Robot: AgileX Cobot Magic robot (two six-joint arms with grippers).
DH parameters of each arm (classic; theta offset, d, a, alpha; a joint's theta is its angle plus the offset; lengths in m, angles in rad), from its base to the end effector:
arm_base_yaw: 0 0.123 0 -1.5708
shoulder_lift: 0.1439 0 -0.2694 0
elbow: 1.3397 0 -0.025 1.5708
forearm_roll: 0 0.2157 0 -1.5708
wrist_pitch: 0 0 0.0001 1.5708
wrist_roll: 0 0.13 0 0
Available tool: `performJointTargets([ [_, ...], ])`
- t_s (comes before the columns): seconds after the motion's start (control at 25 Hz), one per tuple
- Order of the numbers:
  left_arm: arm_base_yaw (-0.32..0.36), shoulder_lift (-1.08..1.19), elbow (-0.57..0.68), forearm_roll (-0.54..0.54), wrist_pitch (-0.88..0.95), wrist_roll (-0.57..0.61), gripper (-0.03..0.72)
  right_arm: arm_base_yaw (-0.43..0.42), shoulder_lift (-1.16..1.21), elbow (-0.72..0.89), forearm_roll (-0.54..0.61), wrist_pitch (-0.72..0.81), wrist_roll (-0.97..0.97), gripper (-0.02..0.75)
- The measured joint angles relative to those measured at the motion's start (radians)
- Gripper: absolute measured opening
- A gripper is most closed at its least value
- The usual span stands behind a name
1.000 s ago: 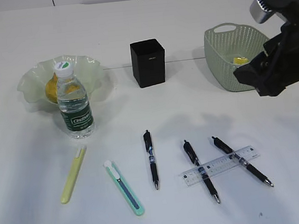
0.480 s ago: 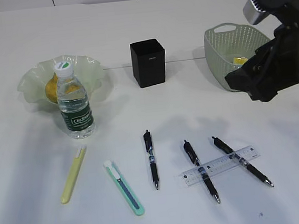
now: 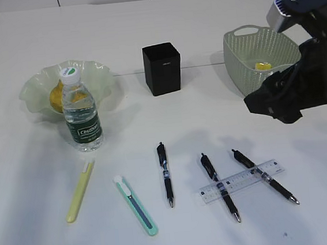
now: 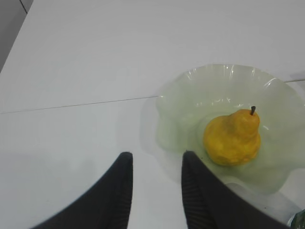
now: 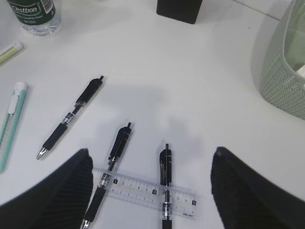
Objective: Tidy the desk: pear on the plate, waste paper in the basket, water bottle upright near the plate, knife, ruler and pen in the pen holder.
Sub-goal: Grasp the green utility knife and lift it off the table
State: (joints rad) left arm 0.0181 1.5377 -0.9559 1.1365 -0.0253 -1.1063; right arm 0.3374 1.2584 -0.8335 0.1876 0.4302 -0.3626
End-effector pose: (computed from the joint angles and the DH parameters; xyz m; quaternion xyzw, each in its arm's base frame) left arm 0.3465 0.0034 0.2499 0.0111 0.8558 0.0026 0.5171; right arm 0.2424 0.0958 0.2512 -0.2550 0.8825 0.0643 0.3899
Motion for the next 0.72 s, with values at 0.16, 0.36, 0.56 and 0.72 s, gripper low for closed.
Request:
performJointTargets([
  [0.16,0.000,0.000,0.000,-0.002,0.000,0.000,0.240,0.000,0.000,0.000,0.010,0.009,0.000,0.571],
  [0.36,0.000,0.000,0.000,-0.002,0.002,0.000,0.239,0.000,0.000,0.000,0.041,0.011,0.000,0.571],
  [0.56,0.000,0.000,0.000,-0.006,0.002,0.000,0.239,0.000,0.000,0.000,0.138,0.018,0.049,0.571],
  [0.72,0.000,0.000,0.000,-0.006,0.002,0.000,0.239,0.000,0.000,0.000,0.117,0.063,0.034,0.571],
])
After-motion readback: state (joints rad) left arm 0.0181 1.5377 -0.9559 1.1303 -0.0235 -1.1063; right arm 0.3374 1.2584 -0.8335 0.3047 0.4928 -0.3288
